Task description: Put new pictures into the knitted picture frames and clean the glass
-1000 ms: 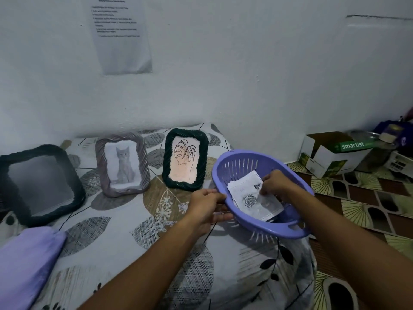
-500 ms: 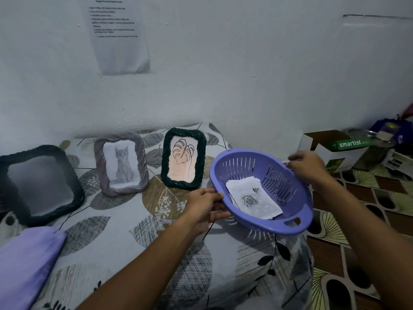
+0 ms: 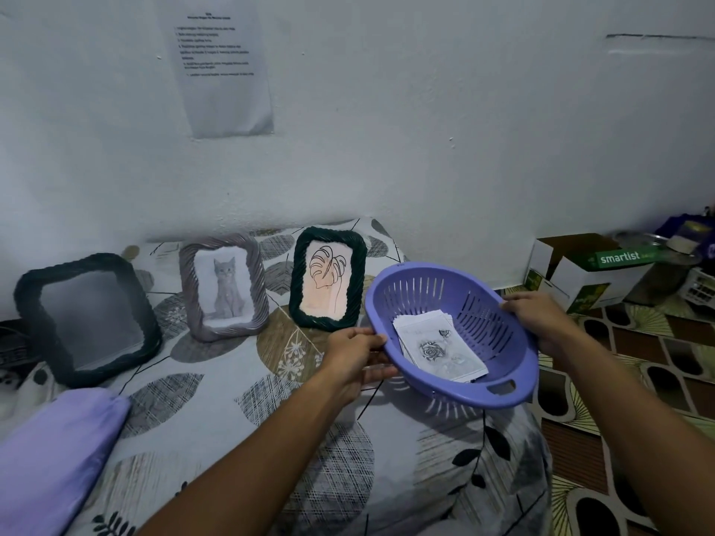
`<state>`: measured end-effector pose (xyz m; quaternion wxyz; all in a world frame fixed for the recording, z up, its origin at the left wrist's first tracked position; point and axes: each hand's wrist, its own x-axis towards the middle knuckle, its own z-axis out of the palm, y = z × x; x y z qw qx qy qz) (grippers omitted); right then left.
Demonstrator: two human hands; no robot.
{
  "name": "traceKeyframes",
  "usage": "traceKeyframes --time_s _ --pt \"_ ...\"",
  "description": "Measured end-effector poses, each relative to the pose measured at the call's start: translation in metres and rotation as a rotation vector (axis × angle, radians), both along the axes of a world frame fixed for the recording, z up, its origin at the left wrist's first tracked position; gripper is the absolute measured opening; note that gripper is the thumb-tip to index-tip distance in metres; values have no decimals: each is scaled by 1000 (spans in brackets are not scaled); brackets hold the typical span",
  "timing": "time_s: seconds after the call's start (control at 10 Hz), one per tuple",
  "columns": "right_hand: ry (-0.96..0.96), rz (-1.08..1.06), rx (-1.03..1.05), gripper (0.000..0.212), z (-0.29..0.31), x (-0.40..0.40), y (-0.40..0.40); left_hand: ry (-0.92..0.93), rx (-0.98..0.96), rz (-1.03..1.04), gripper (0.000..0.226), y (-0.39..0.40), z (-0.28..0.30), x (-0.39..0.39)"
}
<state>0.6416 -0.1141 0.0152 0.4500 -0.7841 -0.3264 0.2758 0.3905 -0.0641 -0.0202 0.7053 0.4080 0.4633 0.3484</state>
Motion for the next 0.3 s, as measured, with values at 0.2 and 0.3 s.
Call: traceKeyframes --time_s 0.2,0.3 --pt "7 0 2 27 -3 -1 0 -1 3 -22 17 -1 2 -3" --pt "-21 -45 11 28 -3 1 -1 -10 16 -40 18 -5 2 -6"
